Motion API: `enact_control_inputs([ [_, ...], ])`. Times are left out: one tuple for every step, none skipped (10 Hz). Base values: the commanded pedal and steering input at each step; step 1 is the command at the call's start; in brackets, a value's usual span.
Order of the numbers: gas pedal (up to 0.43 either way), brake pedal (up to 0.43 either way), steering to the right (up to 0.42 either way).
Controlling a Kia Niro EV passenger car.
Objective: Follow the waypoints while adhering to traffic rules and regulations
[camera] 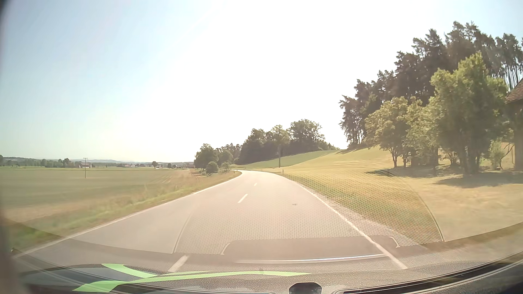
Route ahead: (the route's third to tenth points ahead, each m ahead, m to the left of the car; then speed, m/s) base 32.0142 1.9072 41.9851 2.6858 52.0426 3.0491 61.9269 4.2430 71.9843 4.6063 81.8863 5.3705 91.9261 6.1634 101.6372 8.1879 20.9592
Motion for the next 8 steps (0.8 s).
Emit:
enact_control_inputs([
  [0.22, 0.0, -0.01],
  [0.228, 0.0, -0.01],
  [0.228, 0.0, -0.01],
  [0.228, 0.0, -0.01],
  [0.228, 0.0, -0.01],
  [0.22, 0.0, -0.011],
  [0.189, 0.0, -0.01],
  [0.177, 0.0, -0.01],
])
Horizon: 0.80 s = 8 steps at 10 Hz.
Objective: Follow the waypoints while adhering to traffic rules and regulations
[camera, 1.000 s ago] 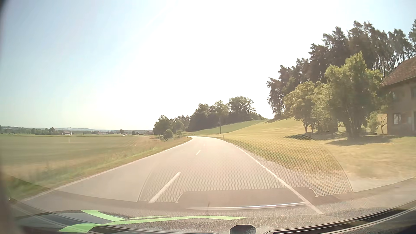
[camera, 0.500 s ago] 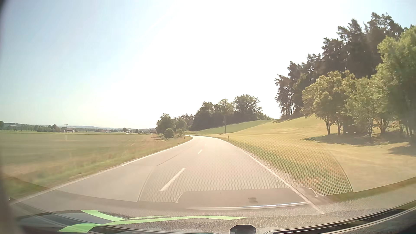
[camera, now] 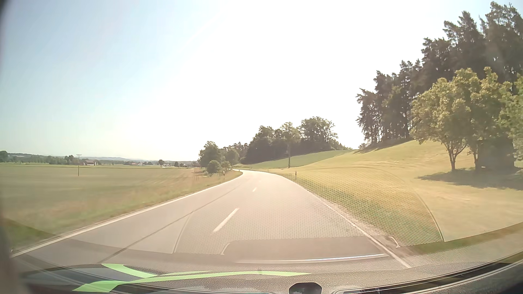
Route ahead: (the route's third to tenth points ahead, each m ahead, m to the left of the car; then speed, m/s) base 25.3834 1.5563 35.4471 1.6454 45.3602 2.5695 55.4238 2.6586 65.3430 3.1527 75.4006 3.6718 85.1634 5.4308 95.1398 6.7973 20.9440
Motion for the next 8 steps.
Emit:
enact_control_inputs([
  [0.177, 0.0, -0.011],
  [0.197, 0.0, -0.01],
  [0.228, 0.0, -0.01],
  [0.24, 0.0, -0.009],
  [0.24, 0.0, -0.009],
  [0.248, 0.0, -0.009],
  [0.248, 0.0, -0.008],
  [0.248, 0.0, -0.008],
])
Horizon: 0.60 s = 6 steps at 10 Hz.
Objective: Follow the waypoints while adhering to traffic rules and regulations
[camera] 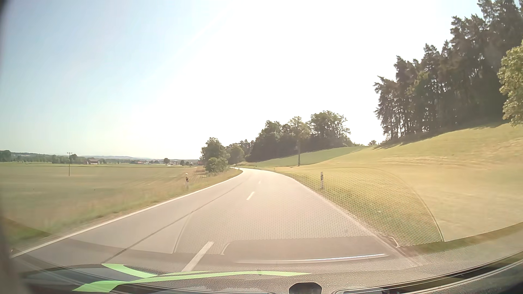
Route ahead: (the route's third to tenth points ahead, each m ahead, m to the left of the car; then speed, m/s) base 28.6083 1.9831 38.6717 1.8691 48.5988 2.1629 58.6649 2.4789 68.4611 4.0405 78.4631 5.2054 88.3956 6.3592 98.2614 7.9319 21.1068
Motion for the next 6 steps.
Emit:
enact_control_inputs([
  [0.248, 0.0, -0.008],
  [0.248, 0.0, -0.008],
  [0.24, 0.0, -0.008],
  [0.228, 0.0, -0.008],
  [0.209, 0.0, -0.009],
  [0.189, 0.0, -0.01],
])
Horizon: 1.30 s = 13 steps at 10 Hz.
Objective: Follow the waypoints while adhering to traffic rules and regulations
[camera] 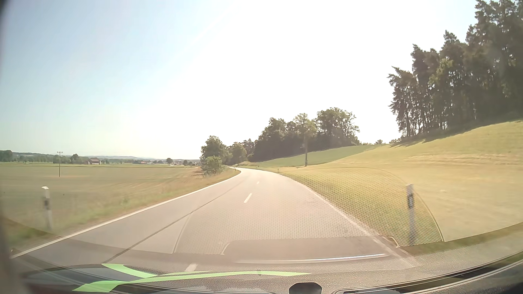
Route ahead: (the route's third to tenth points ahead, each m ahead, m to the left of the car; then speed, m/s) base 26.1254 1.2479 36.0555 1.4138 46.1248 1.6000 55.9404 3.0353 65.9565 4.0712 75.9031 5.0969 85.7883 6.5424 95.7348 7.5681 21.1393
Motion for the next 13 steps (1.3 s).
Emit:
enact_control_inputs([
  [0.189, 0.0, -0.011],
  [0.189, 0.0, -0.011],
  [0.209, 0.0, -0.011],
  [0.22, 0.0, -0.011],
  [0.228, 0.0, -0.011],
  [0.24, 0.0, -0.011],
  [0.248, 0.0, -0.011],
  [0.248, 0.0, -0.011],
  [0.248, 0.0, -0.011],
  [0.24, 0.0, -0.011],
  [0.228, 0.0, -0.01],
  [0.22, 0.0, -0.01],
  [0.22, 0.0, -0.01],
])
